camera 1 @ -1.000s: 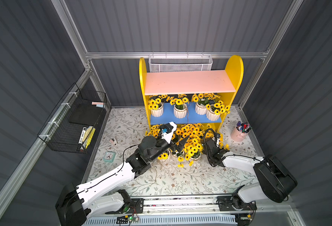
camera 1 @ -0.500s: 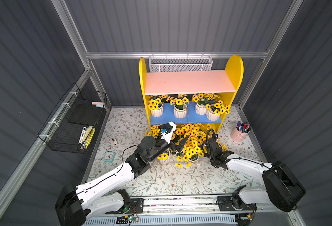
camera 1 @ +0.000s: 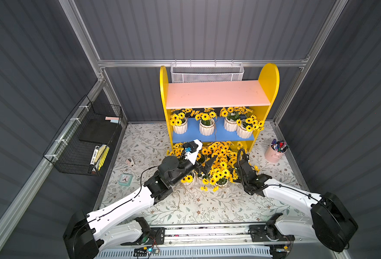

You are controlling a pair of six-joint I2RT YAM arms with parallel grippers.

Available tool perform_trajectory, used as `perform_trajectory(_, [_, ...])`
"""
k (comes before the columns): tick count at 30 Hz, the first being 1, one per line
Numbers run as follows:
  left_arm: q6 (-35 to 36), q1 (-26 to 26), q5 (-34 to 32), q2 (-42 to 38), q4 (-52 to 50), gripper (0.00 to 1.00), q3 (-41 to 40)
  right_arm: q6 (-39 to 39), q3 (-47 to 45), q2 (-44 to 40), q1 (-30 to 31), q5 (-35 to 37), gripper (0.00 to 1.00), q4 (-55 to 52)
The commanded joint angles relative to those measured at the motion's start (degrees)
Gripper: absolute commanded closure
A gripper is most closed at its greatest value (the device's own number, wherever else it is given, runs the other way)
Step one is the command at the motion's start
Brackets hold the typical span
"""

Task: Take the sunflower pots off the shelves
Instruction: Place the sunflower pot at the center of the board.

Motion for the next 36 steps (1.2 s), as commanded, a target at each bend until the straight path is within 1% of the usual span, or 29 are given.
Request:
perform_trajectory(1, [-0.8, -0.2, 0.6, -1.3, 0.1, 0.00, 0.6, -1.3, -1.9, -2.9, 0.8, 4.1, 0.01, 1.7])
perform_trajectory(3, [-0.7, -0.2, 0.6, -1.4, 0.2, 0.01, 0.5, -0.5, -2.5, -4.7, 0.8, 4.5, 0.01, 0.7])
perform_trajectory(5, [-0.6, -0.2, 0.6, -1.4, 0.3, 0.01, 0.5, -1.1, -3.4, -6.6, 0.9, 2.6, 0.01, 0.9])
perform_trajectory(8, [-0.7, -0.2, 0.7, -1.5, 0.4, 0.01, 0.5, 0.1, -3.0, -10.2, 1.2, 2.4, 0.01, -4.7])
perform_trajectory(11, [-0.7, -0.2, 0.8, -1.5, 0.2, 0.01, 0.6, -0.5, -2.5, -14.4, 1.4, -3.5, 0.01, -9.6])
perform_trajectory(14, [-0.5, -0.2, 1.1, -1.4, -0.1, 0.01, 0.8, 1.0, -3.0, -19.2, 1.6, -10.1, 0.01, -14.2])
perform_trajectory(16, [-0.5, -0.2, 1.3, -1.4, -0.5, 0.01, 1.0, 2.7, -3.4, -21.9, 1.8, -12.9, 0.01, -17.6])
perform_trajectory(17, [-0.5, -0.2, 1.3, -1.4, -0.4, 0.01, 0.9, 3.8, -3.5, -23.8, 2.1, -14.1, 0.01, -20.9])
perform_trajectory(20, [-0.2, -0.2, 1.2, -1.7, -0.6, 0.01, 1.1, 6.2, -4.8, -30.2, 3.6, -16.8, 0.01, -25.7])
perform_trajectory(22, [0.0, -0.2, 1.0, -2.0, -0.6, 0.01, 1.0, 7.5, -5.2, -33.8, 5.0, -17.1, 0.01, -28.5])
perform_trajectory(25, [0.0, -0.2, 1.1, -2.6, -0.4, 0.01, 0.9, 9.1, -6.0, -36.3, 7.8, -18.7, 0.01, -29.5])
perform_trajectory(27, [-0.2, -0.2, 1.2, -2.8, -0.4, 0.01, 0.7, 8.7, -7.2, -34.8, 10.5, -17.7, 0.03, -27.0])
perform_trajectory(29, [-0.2, -0.2, 1.3, -2.8, -0.5, 0.01, 0.8, 7.0, -7.6, -31.1, 11.5, -17.6, 0.06, -22.3])
perform_trajectory(31, [-0.2, -0.2, 1.4, -2.6, -0.7, 0.01, 0.8, 4.7, -6.7, -25.4, 11.7, -18.4, 0.06, -16.7])
perform_trajectory(33, [-0.3, -0.2, 1.5, -2.6, -0.6, 0.01, 0.9, 2.3, -5.1, -17.9, 11.8, -18.3, 0.07, -12.9])
perform_trajectory(36, [-0.2, -0.2, 1.5, -2.8, -0.6, 0.01, 0.9, -0.2, -3.5, -9.2, 11.9, -19.2, 0.08, -8.0])
